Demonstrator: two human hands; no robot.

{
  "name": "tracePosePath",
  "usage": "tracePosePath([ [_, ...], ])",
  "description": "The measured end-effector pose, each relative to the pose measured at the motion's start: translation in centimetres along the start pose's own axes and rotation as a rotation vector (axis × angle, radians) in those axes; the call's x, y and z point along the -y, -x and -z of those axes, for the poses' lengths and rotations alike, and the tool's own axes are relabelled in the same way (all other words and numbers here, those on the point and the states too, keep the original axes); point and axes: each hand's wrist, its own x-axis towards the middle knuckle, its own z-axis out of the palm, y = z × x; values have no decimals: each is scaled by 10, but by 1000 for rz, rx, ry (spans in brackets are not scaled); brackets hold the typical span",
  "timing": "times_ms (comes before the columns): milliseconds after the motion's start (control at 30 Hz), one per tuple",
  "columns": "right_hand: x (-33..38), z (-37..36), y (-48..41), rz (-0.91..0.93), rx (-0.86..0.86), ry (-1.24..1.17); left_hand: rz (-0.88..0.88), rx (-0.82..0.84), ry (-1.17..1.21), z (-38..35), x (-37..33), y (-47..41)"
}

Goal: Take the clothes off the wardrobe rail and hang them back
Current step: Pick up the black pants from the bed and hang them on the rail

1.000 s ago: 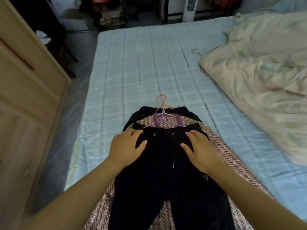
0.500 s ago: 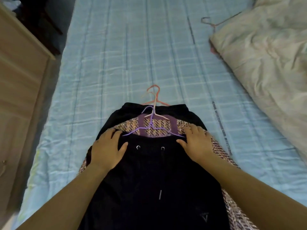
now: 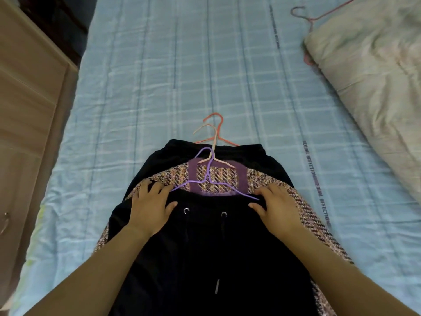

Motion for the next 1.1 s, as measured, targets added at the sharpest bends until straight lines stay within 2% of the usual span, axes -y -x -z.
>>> tracePosePath([
  [67,1,-2,-3,14,20,1,-13,-56,63,0,7,2],
  [167,5,-3,-13,72,101,-44,82,-108,217,0,17,5],
  [300,12,-3,-15,139,135,-156,174,-55,279,0,22,10],
  [467,10,-10,-9,120,35,-228,68,29,268,2,30,5],
  [600,10,-9,-12,19,77,-239,44,89,297,1,36,6],
  [700,9,-7,-8,19,108,-280,59,125,338,4,38,9],
  [900,14,13,14,55,90,-339,16,46,434,22,39,31],
  [1100,36,57,56,32,-68,-352,-26,-78,446,78,32,65],
])
